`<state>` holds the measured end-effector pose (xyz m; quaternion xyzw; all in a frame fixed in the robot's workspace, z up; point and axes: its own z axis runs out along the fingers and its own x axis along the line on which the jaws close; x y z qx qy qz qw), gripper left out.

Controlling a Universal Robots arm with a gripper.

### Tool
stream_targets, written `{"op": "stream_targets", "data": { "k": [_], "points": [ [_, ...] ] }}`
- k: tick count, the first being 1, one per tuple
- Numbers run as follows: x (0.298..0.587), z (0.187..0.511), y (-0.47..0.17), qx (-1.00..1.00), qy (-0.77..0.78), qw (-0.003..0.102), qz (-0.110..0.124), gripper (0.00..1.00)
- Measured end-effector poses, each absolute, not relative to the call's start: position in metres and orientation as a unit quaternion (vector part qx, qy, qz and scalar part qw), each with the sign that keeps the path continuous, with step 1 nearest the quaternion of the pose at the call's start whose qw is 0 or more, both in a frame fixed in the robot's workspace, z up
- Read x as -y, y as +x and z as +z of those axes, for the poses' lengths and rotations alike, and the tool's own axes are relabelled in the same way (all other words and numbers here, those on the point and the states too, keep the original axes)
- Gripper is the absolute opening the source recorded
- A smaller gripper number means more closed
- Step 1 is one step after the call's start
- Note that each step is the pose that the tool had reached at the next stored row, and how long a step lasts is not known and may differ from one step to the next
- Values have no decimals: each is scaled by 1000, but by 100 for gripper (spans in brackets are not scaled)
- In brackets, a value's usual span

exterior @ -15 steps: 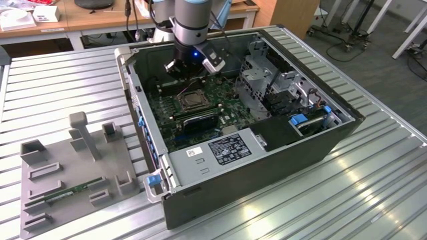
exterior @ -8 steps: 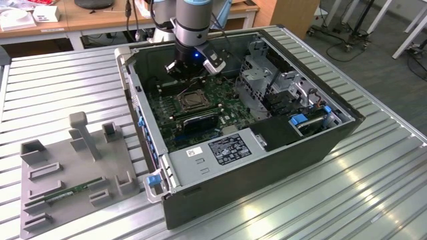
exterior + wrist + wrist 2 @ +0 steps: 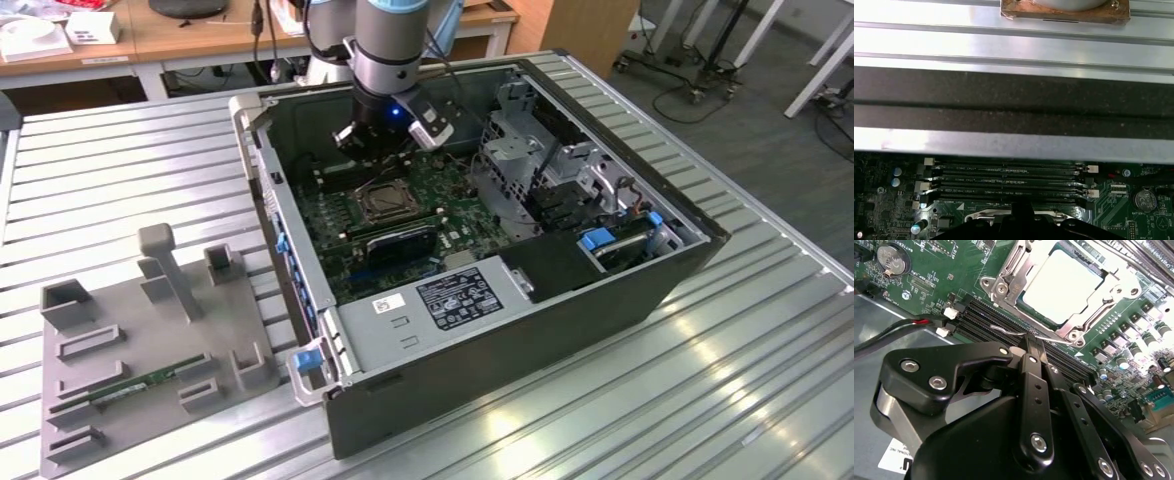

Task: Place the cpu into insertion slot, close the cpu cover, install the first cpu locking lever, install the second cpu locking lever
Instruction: 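Install the first cpu locking lever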

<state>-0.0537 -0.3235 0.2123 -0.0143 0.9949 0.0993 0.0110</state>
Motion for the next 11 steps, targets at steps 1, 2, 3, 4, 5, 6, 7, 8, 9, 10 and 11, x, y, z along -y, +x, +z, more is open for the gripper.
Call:
{"op": "stream_targets", "data": {
  "k": [1, 2, 3, 4, 5, 6, 7, 8, 9, 10, 11],
  "points": [
    [324, 212, -53, -995, -14, 11, 99, 11],
    [324, 212, -53, -995, -14, 11, 99, 11],
    [324, 211, -52, -995, -14, 11, 99, 11],
    [324, 211, -51, -995, -14, 11, 99, 11],
    [324, 210, -51, -995, -14, 11, 99, 11],
    [324, 210, -50, -995, -14, 11, 99, 11],
    [324, 209, -49, -995, -14, 11, 99, 11],
    [324, 209, -48, -995, -14, 11, 99, 11],
    [324, 208, -48, -995, -14, 11, 99, 11],
    [324, 208, -47, -995, -14, 11, 99, 11],
    [324, 207, -47, -995, -14, 11, 99, 11]
  ]
}}
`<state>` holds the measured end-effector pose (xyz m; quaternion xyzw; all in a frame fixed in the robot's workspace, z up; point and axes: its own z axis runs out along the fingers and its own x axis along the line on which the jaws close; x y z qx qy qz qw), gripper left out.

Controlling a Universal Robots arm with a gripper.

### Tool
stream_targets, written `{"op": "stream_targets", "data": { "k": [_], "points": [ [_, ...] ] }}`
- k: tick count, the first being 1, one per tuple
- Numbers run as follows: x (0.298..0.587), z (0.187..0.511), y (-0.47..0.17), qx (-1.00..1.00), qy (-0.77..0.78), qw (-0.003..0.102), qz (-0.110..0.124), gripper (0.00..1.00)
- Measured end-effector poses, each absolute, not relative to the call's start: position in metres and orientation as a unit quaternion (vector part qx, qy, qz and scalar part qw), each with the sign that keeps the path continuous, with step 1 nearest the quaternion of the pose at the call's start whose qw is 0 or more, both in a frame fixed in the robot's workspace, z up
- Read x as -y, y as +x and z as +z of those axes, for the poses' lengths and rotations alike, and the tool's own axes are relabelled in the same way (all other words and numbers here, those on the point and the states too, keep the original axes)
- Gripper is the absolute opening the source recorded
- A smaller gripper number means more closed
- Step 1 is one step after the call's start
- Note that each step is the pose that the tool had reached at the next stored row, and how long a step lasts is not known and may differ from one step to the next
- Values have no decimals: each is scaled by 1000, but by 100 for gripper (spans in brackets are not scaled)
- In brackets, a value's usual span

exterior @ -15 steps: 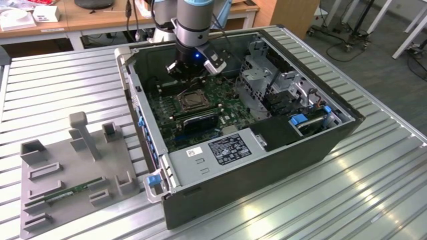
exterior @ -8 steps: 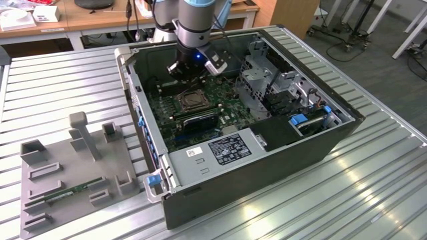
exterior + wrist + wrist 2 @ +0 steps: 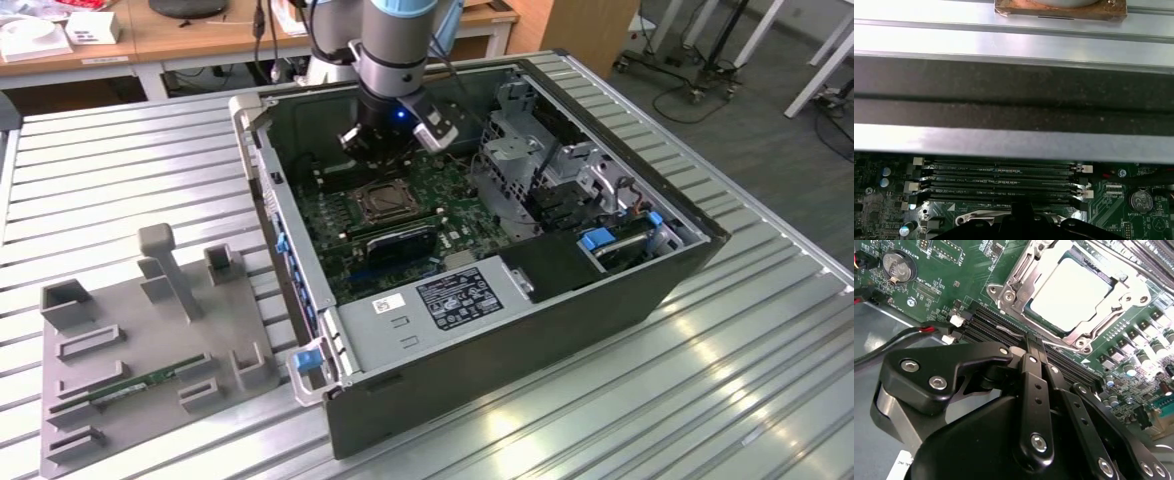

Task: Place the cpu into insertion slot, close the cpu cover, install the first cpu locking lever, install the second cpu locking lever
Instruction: 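Install the first cpu locking lever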

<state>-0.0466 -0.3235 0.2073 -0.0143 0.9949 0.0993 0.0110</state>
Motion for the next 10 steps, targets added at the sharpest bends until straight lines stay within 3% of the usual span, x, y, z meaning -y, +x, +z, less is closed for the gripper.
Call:
{"op": "stream_targets", "data": {
  "k": [10],
  "points": [
    [324, 205, -46, -995, -14, 11, 99, 11]
  ]
}}
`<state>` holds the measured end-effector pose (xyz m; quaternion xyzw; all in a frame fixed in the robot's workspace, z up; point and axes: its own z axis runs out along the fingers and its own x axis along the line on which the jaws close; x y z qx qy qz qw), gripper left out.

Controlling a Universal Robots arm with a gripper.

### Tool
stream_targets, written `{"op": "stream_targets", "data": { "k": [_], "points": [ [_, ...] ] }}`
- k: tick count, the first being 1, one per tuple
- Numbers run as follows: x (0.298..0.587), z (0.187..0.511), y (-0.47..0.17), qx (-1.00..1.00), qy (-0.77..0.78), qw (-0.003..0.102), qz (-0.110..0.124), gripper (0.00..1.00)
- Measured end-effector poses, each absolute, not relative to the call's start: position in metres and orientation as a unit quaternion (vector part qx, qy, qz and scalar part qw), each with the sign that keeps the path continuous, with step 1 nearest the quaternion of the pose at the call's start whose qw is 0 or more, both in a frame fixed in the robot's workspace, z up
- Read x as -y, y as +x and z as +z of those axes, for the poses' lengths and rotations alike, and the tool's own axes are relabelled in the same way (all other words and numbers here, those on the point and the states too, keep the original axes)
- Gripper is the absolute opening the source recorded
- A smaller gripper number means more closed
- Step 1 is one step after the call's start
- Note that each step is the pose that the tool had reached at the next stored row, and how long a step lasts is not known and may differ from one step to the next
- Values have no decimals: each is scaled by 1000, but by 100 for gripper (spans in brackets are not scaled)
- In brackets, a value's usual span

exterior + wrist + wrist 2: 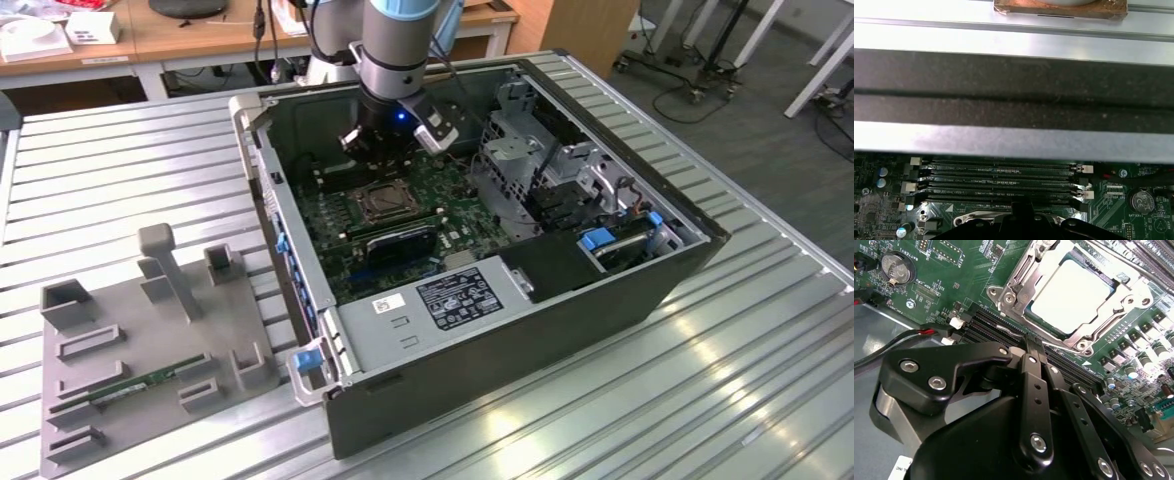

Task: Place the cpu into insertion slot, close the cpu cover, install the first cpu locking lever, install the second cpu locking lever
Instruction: 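Install the first cpu locking lever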

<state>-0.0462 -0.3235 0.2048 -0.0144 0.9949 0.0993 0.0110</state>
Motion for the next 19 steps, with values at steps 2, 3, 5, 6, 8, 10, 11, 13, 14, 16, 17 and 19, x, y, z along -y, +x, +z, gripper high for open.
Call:
{"op": "stream_targets", "data": {
  "k": [2, 3, 5, 6, 8, 10, 11, 13, 14, 16, 17, 19],
  "points": [
    [324, 205, -46, -995, -14, 11, 99, 11],
    [323, 205, -46, -995, -14, 11, 99, 11],
    [323, 205, -46, -995, -14, 11, 99, 11],
    [323, 205, -46, -995, -14, 11, 99, 11],
    [323, 205, -46, -995, -14, 11, 99, 11],
    [322, 205, -46, -995, -14, 11, 99, 11],
    [322, 205, -46, -995, -14, 11, 99, 11],
    [322, 205, -47, -995, -14, 11, 99, 11],
    [322, 205, -47, -995, -14, 11, 99, 11],
    [322, 205, -47, -995, -14, 11, 99, 11],
    [322, 205, -47, -995, -14, 11, 99, 11],
    [321, 205, -47, -995, -14, 11, 99, 11]
  ]
}}
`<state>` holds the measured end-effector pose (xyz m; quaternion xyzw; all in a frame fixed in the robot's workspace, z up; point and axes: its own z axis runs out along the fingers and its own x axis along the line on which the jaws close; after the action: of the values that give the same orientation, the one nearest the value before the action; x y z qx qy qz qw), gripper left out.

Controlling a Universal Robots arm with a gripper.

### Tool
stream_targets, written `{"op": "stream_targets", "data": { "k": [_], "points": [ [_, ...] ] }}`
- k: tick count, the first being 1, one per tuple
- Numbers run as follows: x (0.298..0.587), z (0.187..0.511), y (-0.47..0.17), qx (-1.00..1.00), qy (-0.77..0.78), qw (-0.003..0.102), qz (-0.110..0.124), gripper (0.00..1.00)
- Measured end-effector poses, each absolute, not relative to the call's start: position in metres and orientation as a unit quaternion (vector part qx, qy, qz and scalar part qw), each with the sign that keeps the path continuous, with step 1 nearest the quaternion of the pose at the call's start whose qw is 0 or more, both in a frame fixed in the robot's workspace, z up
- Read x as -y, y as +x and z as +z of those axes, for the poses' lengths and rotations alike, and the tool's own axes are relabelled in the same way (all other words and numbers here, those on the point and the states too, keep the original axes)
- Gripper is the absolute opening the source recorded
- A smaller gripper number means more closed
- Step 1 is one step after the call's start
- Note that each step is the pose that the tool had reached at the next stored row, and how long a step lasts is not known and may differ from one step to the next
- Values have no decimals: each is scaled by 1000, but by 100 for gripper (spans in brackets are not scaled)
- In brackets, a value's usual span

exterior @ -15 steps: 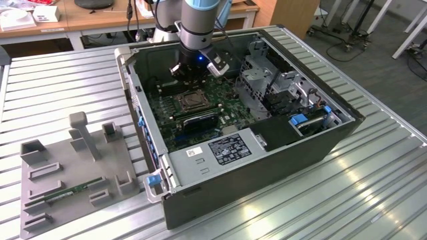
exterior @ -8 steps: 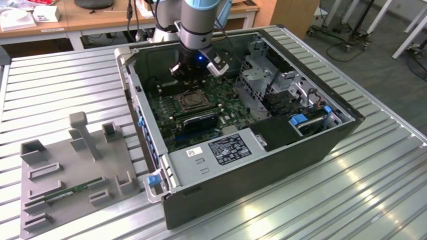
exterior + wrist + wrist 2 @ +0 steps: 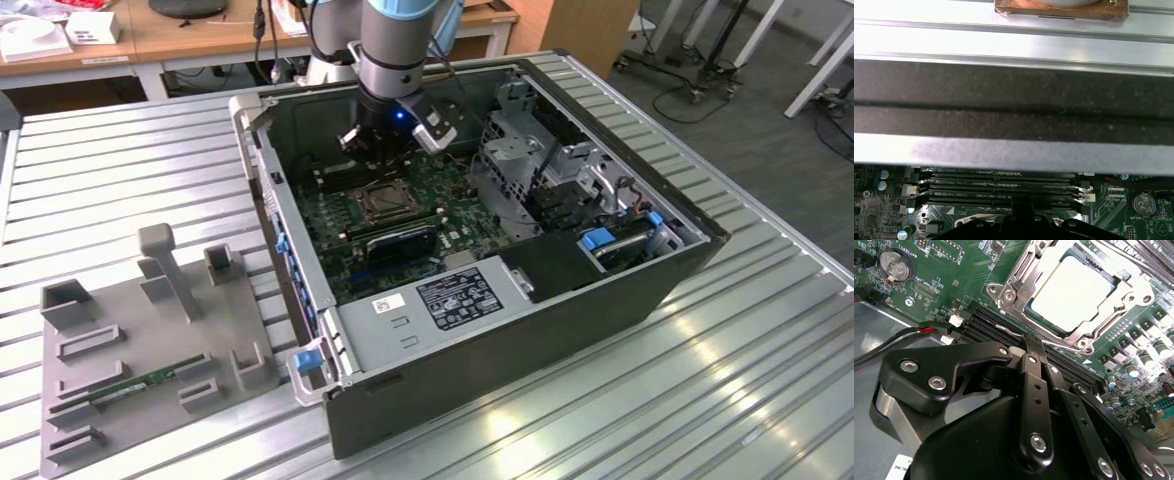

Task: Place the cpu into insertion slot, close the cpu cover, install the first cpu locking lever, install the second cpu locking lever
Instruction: 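Install the first cpu locking lever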

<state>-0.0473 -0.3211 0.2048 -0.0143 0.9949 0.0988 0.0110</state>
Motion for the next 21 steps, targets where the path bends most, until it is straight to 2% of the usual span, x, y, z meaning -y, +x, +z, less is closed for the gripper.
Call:
{"op": "stream_targets", "data": {
  "k": [21],
  "points": [
    [320, 203, -48, -995, -14, 11, 99, 11]
  ]
}}
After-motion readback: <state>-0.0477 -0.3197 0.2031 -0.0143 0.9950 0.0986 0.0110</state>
